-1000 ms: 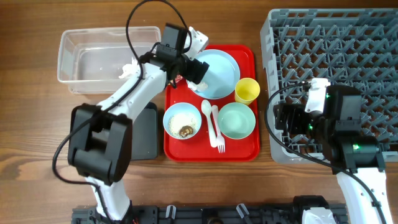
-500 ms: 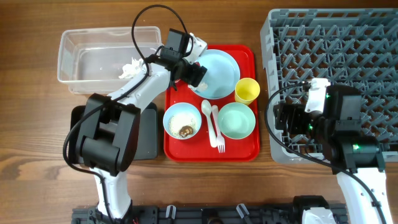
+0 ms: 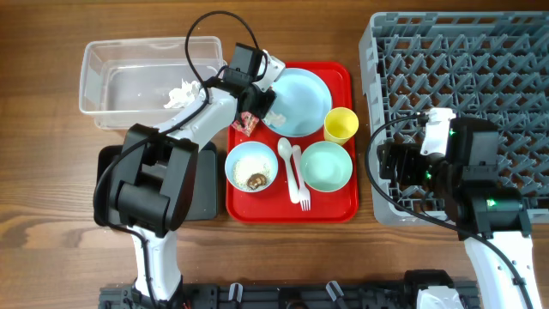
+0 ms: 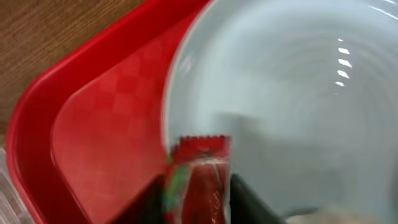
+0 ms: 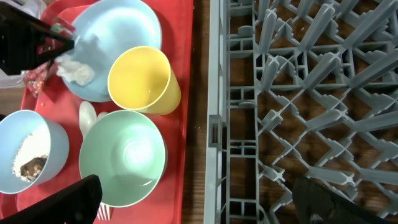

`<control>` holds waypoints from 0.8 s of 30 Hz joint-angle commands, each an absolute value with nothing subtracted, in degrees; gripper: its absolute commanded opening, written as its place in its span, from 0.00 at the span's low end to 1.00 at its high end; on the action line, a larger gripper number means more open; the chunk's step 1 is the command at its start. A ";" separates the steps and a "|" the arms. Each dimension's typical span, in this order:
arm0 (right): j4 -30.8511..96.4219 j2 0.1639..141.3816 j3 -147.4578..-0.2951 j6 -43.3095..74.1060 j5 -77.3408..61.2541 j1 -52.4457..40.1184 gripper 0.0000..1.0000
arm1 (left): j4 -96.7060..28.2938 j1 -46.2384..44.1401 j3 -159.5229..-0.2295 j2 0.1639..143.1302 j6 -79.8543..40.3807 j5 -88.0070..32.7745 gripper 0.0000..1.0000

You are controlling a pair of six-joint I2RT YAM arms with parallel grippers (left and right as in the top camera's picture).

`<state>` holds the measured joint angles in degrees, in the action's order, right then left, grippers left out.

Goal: Sort waste into correct bins and load items into the dishwasher rack
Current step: 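Return the left gripper to the plate and grasp the red wrapper, then move the wrapper into the clear bin and release it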

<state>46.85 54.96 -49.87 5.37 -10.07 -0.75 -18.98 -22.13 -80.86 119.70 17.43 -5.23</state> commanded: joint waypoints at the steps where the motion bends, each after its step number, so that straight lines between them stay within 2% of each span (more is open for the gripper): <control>1: 47.03 54.92 -51.22 5.98 -10.31 -0.78 1.00 | -18.37 -22.28 -81.12 119.98 17.78 -4.95 0.18; 3: 47.05 54.92 -51.22 6.00 -10.33 -0.78 1.00 | -18.22 -22.28 -81.12 119.79 17.74 -4.21 0.08; 5: 47.07 54.92 -51.22 6.00 -10.33 -0.78 1.00 | -18.22 -22.28 -81.12 119.44 17.58 -3.03 0.04; 13: 47.13 54.92 -51.22 5.98 -10.33 -0.78 1.00 | -18.31 -22.28 -81.12 116.07 17.52 -1.80 0.04; 20: 47.22 54.92 -51.22 6.00 -10.33 -0.78 1.00 | -18.20 -21.50 -81.12 107.74 14.04 -1.10 0.04; 24: 47.22 54.92 -51.22 5.98 -10.33 -0.78 1.00 | -18.28 -18.81 -81.12 102.91 8.43 4.73 0.04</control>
<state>47.20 54.96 -49.87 5.39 -10.09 -0.75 -18.37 -21.58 -80.86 108.14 13.74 -0.54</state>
